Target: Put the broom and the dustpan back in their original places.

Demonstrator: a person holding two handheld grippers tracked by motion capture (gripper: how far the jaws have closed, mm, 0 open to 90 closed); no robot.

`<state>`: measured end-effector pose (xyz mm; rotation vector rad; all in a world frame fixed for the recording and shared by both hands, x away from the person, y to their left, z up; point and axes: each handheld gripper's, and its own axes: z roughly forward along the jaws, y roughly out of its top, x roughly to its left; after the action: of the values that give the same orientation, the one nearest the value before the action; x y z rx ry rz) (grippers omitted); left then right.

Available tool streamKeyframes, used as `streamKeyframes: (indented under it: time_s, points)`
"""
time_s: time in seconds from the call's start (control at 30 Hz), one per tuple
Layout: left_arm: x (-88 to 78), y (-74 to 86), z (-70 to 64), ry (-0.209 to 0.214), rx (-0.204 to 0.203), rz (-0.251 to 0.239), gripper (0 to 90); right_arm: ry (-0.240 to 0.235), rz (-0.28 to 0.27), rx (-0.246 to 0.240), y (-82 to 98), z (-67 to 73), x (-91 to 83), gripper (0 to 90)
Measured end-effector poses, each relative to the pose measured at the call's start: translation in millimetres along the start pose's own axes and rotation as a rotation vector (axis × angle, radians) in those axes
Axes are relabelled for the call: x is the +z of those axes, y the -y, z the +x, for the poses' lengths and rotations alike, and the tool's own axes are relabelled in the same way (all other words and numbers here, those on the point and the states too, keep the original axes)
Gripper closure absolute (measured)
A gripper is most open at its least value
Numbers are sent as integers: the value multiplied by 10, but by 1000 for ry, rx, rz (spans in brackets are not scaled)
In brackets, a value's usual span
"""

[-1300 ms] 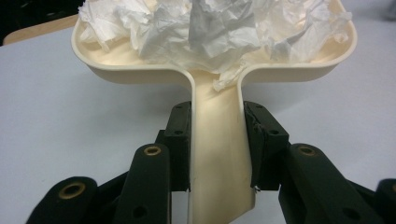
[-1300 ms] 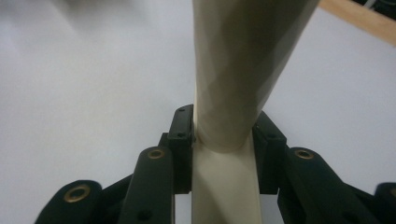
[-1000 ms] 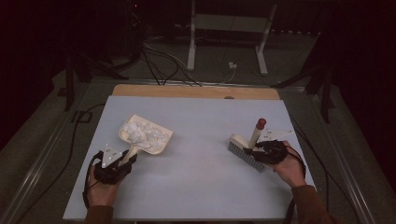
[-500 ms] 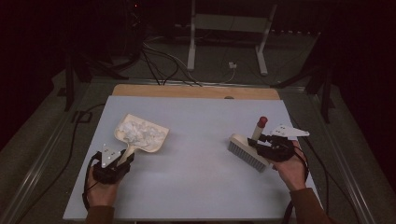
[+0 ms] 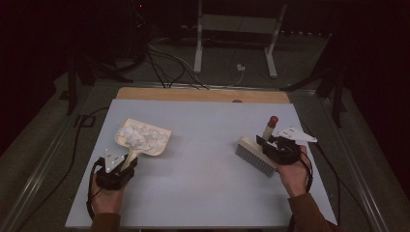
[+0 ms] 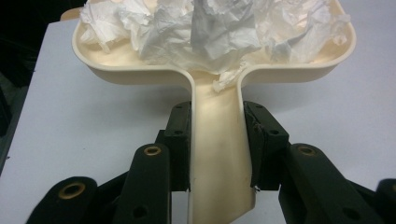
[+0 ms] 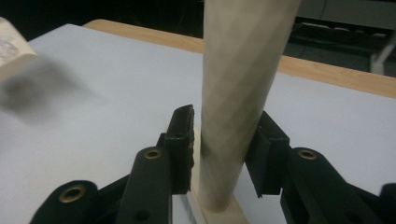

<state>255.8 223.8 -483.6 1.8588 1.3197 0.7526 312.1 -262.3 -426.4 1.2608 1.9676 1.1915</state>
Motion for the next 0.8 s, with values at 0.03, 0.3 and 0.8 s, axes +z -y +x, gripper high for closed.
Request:
streamKeyframes:
  time_s: [0.03,0.3,0.8]
  points:
    - [-1,-1,-4,-3,-4,-1,664,3,-3,7,-1,1,15,676]
    - [-21,-1,3,-10,-26,-3,664,-40,2,-22,-8,-4,-20,701]
    - [-24,8,1,-12,-43,0,664,-155,4,-112,-79,-46,-306,704]
